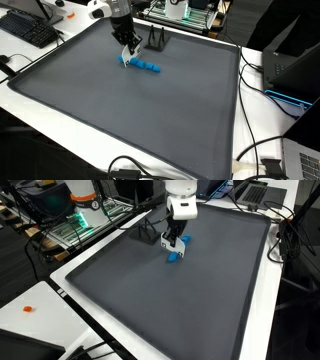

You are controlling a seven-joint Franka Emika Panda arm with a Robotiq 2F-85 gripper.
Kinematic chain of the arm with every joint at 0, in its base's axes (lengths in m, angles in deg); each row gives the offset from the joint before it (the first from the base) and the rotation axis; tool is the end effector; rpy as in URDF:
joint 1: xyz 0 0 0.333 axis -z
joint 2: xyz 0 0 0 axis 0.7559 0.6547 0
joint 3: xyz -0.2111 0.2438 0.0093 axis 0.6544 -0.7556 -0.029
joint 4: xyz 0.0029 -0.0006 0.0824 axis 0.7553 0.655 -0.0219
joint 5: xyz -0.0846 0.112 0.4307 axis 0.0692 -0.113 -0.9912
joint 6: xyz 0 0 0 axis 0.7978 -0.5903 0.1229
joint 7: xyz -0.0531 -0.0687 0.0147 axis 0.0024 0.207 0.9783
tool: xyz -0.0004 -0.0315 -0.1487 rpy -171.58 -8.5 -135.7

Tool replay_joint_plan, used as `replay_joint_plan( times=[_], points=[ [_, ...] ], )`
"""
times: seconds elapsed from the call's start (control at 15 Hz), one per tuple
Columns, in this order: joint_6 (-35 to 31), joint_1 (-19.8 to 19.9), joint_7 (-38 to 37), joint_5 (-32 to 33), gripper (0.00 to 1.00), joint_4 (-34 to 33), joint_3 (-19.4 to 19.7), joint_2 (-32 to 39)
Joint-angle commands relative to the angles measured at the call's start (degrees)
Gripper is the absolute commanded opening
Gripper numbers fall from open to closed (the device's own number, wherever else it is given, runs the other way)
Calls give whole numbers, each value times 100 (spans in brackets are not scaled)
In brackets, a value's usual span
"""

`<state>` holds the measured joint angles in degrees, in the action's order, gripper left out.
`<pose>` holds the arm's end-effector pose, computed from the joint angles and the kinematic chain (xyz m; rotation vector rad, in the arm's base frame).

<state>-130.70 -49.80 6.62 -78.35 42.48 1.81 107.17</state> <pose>0.5962 0.0017 0.1522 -3.1353 0.0464 0.1268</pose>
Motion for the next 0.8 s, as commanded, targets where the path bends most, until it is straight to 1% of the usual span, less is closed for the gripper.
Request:
replay_joint_plan(
  times=[0.0, 0.27, 0.47, 0.6, 0.73],
  points=[
    [167, -36, -418, -101, 1, 195, -2, -382],
    [104, -72, -1042, -234, 1, 342, -4, -785],
    [161, -28, -1248, -808, 1, 537, -114, -1158],
    [177, -62, -1591, -1063, 1, 721, -121, -1431],
    [122, -96, -2001, -1178, 1, 951, -125, -1709]
  ],
)
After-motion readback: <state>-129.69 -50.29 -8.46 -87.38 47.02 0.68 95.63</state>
